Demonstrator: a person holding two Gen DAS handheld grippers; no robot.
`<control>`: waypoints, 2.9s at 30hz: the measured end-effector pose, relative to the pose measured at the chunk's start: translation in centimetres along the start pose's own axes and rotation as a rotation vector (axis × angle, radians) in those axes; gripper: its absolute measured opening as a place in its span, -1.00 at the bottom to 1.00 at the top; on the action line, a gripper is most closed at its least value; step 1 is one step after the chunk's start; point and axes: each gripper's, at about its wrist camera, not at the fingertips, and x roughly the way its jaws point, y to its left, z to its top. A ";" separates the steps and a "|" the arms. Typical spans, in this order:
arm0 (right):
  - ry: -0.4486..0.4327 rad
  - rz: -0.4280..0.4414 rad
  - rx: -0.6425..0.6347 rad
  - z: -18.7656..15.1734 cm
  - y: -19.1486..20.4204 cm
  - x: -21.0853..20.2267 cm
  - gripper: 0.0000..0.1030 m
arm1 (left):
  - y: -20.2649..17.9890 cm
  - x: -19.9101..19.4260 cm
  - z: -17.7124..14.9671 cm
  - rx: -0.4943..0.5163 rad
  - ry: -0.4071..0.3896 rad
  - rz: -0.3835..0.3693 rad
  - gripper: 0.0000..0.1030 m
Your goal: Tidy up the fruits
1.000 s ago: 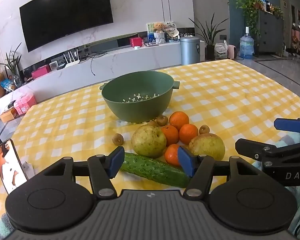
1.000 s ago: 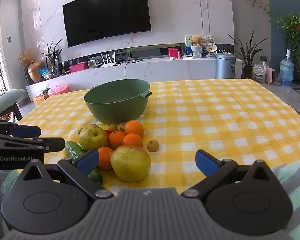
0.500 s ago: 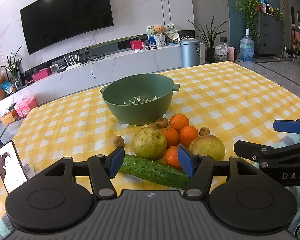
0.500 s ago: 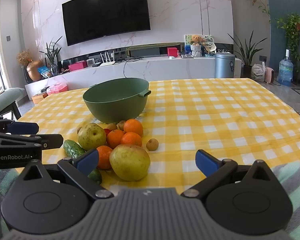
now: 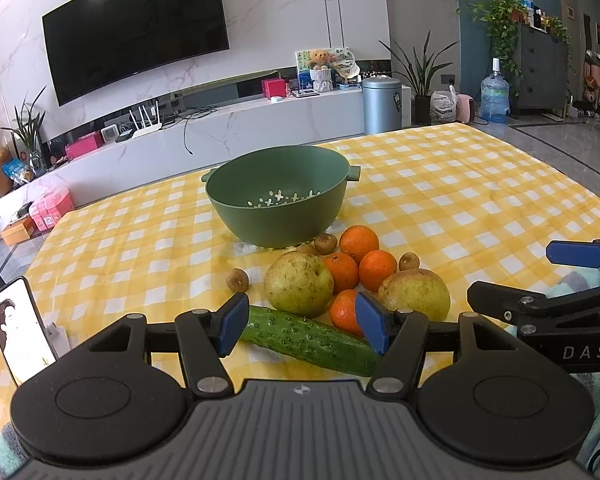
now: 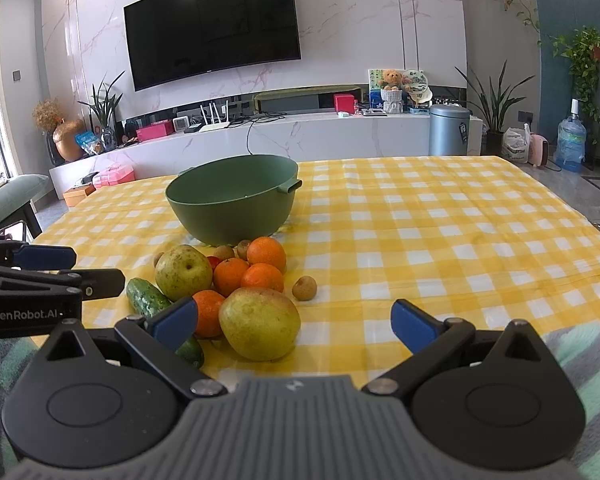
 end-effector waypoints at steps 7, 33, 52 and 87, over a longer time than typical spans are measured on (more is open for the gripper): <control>0.000 0.000 0.000 0.0 0.0 0.0 0.92 | 0.0 0.0 0.0 0.000 0.002 0.001 0.41; 0.018 -0.008 0.002 -0.3 0.1 0.8 0.92 | -0.2 -0.1 -0.4 -0.009 0.014 -0.004 0.41; 0.029 -0.012 -0.002 -0.5 0.2 1.0 0.92 | -0.3 -0.1 -0.3 -0.003 0.034 -0.024 0.41; 0.313 0.127 0.108 0.7 0.5 11.2 0.43 | 4.4 10.5 2.7 -0.034 0.262 -0.230 0.33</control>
